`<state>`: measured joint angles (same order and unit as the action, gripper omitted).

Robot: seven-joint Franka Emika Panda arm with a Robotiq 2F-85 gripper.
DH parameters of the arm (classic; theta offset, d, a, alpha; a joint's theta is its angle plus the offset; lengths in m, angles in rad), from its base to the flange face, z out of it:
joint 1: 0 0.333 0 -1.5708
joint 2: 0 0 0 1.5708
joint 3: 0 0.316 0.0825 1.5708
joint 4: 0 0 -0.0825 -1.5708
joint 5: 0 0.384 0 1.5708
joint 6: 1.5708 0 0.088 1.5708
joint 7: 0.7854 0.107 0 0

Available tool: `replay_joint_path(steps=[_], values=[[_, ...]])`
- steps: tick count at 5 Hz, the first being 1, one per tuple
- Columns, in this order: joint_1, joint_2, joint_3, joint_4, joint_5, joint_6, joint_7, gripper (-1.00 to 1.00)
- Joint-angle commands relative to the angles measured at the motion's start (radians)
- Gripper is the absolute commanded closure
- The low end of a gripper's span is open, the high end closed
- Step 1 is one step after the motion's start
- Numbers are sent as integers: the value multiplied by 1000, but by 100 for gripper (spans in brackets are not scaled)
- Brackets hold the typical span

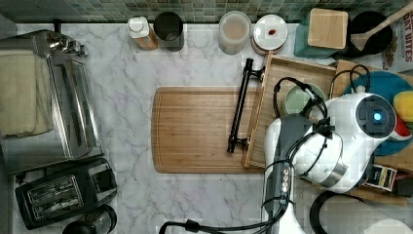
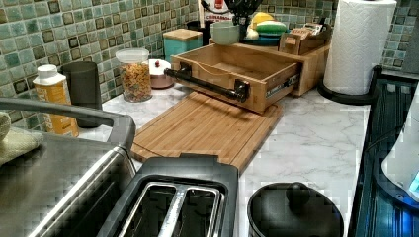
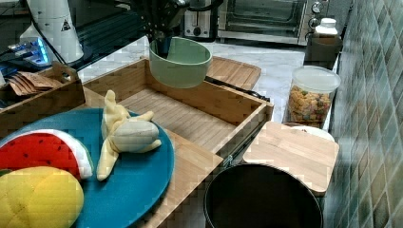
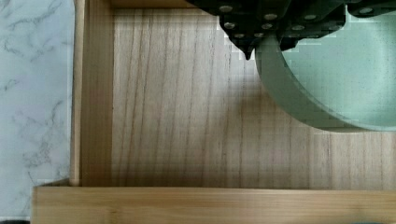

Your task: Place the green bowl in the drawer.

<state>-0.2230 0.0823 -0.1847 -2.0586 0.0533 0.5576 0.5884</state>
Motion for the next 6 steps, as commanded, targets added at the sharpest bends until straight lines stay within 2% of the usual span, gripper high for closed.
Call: replay_joint_path(steps=[1, 2, 5, 6], values=[[12, -34, 11, -35, -7, 122, 33, 100], [-14, 28, -4, 43, 26, 4, -55, 100], [-19, 70, -5, -50, 84, 120, -157, 100], [-15, 50, -12, -95, 48, 142, -129, 100]])
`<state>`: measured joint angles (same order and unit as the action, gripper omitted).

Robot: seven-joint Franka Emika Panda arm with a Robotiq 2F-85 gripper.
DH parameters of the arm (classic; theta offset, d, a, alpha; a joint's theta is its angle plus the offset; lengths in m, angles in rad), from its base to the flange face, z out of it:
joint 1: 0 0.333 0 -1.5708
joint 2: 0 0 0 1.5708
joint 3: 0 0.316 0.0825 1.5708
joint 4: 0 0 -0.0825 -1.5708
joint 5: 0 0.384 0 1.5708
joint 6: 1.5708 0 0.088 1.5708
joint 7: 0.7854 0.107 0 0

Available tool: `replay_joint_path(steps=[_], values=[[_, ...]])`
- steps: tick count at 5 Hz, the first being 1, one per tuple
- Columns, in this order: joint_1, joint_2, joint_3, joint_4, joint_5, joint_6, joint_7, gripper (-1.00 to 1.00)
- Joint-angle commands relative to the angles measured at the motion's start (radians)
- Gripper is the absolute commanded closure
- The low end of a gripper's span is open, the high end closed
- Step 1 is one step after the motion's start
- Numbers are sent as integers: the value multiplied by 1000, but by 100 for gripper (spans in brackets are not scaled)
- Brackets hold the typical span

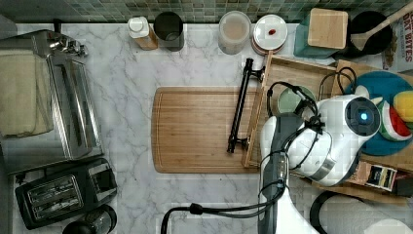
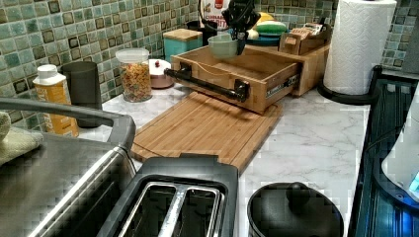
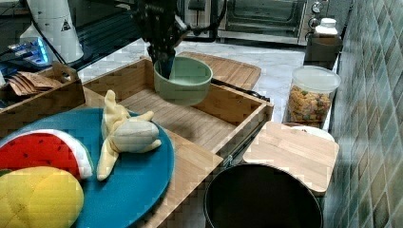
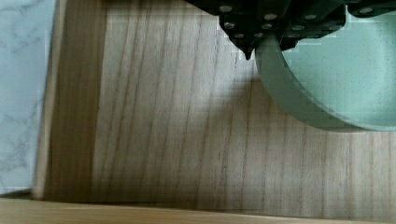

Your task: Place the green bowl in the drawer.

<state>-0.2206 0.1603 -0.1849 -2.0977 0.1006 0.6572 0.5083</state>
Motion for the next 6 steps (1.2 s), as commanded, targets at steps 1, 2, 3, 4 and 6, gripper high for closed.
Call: replay_joint_path(steps=[1, 2, 3, 4, 6], values=[[18, -42, -45, -121, -6, 108, -48, 100], [-15, -27, -10, -129, 16, 113, -63, 100], [-19, 3, -4, -159, 31, 204, -98, 100], [-28, 16, 2, -178, 39, 251, -112, 100], [-31, 20, 8, -193, 53, 278, -118, -100]])
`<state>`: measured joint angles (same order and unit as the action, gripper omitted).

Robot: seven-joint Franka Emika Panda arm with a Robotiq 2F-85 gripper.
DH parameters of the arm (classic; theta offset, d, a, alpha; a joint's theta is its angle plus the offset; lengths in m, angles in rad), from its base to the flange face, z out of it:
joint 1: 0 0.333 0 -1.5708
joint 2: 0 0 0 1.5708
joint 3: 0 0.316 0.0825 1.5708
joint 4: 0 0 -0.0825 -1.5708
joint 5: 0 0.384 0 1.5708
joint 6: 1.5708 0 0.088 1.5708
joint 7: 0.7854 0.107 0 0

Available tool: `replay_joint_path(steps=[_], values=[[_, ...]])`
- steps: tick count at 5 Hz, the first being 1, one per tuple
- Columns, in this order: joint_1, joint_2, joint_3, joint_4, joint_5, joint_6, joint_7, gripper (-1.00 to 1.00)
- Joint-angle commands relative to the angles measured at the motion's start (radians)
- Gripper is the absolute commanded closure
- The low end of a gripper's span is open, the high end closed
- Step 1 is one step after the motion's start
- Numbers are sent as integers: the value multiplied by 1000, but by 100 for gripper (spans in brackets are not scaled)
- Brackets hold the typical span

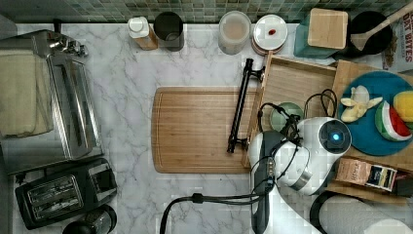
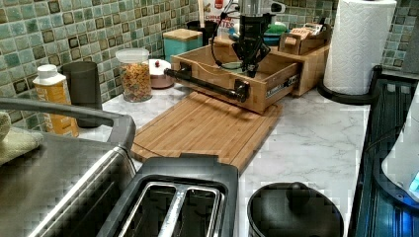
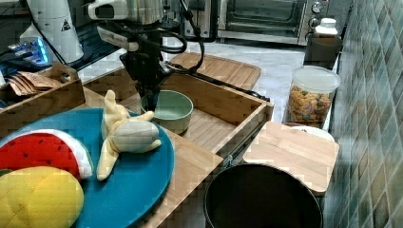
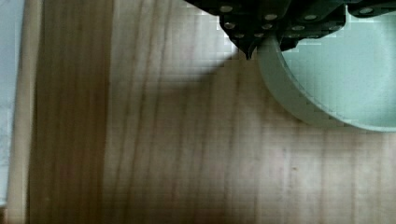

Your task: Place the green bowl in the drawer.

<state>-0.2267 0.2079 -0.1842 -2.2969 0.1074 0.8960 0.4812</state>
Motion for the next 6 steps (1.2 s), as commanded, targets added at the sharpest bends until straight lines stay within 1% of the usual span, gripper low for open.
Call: replay_joint_path(steps=[1, 2, 6], values=[[-21, -49, 4, -12, 49, 45, -67, -100], [-17, -68, 2, -23, 51, 43, -36, -100], [-14, -68, -1, -23, 52, 43, -37, -100]])
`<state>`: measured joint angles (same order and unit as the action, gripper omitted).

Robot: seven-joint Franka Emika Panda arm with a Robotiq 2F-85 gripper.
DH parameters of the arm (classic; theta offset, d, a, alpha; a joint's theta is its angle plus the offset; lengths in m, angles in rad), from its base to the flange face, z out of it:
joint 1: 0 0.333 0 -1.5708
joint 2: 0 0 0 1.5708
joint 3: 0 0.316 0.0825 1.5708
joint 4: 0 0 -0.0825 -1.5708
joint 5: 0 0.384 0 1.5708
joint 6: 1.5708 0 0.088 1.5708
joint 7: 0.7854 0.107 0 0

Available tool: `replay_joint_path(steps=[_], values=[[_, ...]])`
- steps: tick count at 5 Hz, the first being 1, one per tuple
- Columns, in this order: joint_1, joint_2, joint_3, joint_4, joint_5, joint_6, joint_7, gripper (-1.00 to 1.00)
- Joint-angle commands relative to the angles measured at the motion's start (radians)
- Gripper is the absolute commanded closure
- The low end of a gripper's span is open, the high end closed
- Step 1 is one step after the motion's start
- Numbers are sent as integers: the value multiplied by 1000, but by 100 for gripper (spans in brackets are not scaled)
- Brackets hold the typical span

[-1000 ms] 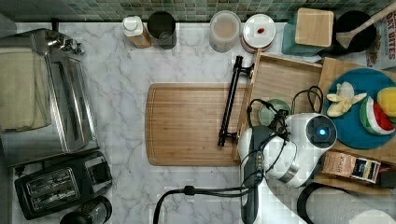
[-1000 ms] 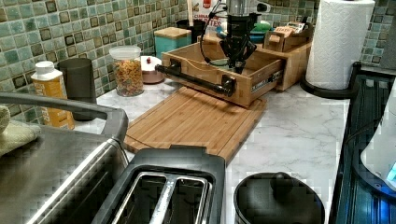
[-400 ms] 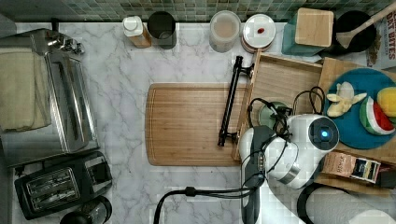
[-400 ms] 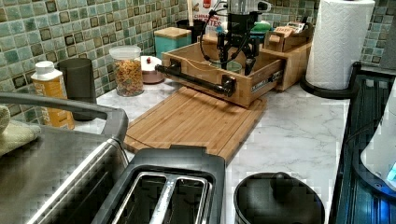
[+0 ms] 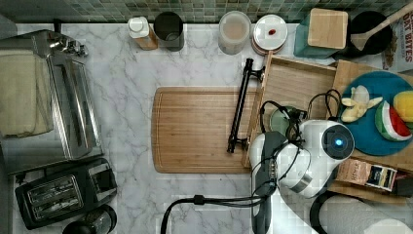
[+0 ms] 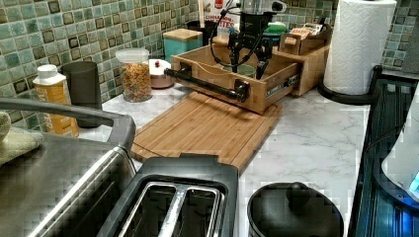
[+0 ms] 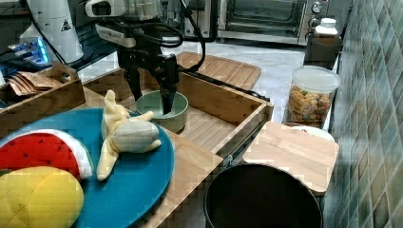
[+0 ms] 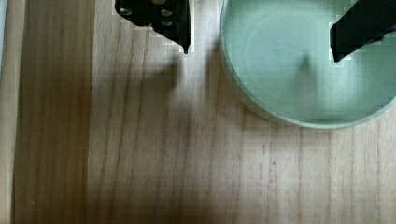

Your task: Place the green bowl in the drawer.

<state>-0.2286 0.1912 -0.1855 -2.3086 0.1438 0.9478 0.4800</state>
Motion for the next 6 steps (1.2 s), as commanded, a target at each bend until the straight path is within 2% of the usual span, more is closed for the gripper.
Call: replay_joint_path(steps=[1, 3, 4, 6], values=[[-11, -51, 0, -11, 16, -8, -36, -100], [-10, -52, -1, -11, 16, -9, -36, -100], [13, -51, -25, -11, 22, -9, -40, -100], [-1, -51, -11, -11, 18, -9, -38, -100]])
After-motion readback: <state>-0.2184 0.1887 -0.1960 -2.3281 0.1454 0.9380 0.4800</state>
